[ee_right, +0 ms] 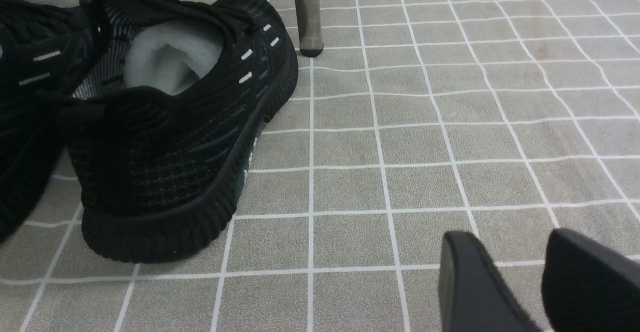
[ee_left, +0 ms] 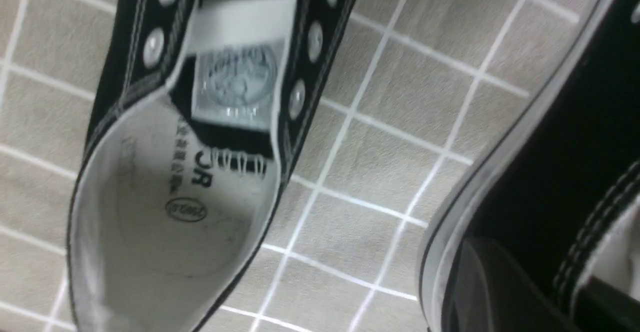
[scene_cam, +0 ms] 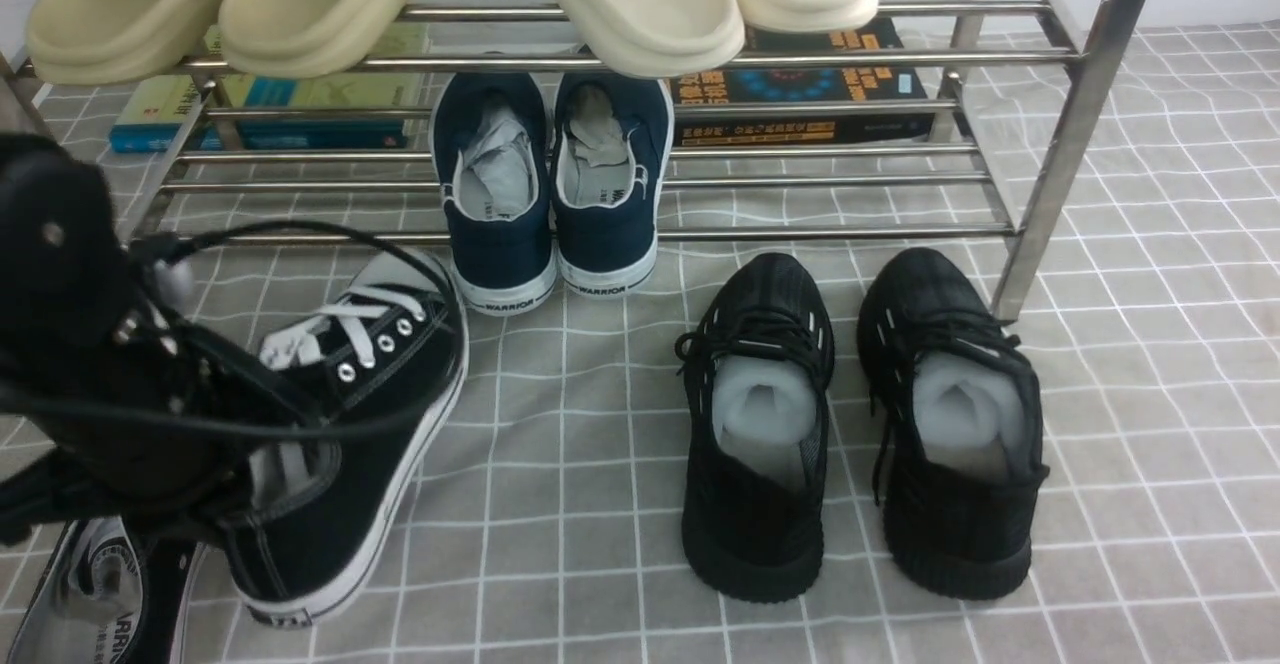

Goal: Take the shoes off the shelf with your hand from the grey coffee tablecloth.
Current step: 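Set the held shoe down on the floor in front of the rack with the left gripper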

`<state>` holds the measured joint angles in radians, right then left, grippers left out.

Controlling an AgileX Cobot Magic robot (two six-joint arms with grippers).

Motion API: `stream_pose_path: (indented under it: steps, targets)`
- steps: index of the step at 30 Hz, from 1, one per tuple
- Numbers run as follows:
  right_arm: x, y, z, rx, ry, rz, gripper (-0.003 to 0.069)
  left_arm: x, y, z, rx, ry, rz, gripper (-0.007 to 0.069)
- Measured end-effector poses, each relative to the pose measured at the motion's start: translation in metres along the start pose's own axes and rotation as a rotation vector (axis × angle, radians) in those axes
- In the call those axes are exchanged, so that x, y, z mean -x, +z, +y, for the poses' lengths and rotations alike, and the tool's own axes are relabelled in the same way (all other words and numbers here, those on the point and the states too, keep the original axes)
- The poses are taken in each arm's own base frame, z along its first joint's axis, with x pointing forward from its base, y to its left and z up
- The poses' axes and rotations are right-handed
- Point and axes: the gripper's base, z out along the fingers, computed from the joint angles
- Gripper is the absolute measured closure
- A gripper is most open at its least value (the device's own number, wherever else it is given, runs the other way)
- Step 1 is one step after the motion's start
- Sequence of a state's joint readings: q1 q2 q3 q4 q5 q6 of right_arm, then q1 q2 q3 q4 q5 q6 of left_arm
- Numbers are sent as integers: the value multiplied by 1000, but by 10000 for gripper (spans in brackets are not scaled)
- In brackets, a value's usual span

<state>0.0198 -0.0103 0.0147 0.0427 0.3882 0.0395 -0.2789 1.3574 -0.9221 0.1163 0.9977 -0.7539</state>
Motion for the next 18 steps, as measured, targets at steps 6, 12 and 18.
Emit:
stream_pose_path:
  steps: [6,12,18]
  targets:
    - [0,0,0,0,0,0,420,-5,-1,-3,62,-2,-30,603]
    - [0,0,0,0,0,0,420,-20,18,9,130,-22,18,603]
    - [0,0,0,0,0,0,420,-28,30,13,126,-47,23,599]
